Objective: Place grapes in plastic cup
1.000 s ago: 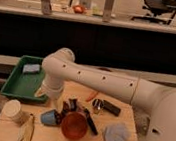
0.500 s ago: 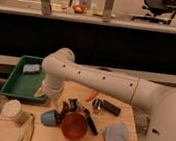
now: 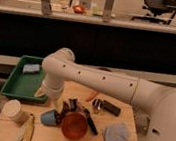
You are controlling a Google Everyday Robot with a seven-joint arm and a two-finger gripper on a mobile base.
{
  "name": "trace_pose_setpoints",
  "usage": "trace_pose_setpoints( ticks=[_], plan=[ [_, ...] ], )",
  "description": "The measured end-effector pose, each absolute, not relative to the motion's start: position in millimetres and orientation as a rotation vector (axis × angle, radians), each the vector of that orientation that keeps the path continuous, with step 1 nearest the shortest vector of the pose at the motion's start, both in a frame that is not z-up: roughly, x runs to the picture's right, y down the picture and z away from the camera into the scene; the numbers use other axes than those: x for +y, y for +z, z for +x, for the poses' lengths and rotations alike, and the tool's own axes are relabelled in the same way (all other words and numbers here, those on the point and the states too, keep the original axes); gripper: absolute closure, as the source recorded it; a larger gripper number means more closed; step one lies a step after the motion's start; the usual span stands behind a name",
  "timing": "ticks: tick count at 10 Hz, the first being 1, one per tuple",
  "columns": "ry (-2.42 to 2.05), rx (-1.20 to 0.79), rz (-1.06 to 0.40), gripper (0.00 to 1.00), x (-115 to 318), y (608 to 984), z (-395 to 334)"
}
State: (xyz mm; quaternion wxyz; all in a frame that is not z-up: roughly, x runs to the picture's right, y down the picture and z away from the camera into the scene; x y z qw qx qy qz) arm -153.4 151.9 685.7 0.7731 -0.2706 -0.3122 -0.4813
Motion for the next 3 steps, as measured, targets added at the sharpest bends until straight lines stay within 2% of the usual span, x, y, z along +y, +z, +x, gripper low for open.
trace_pose_setpoints(
  ticks=[3],
  plan=[
    [-1.043, -0.676, -0.586, 0.20, 151.9, 685.7, -153.5]
  ],
)
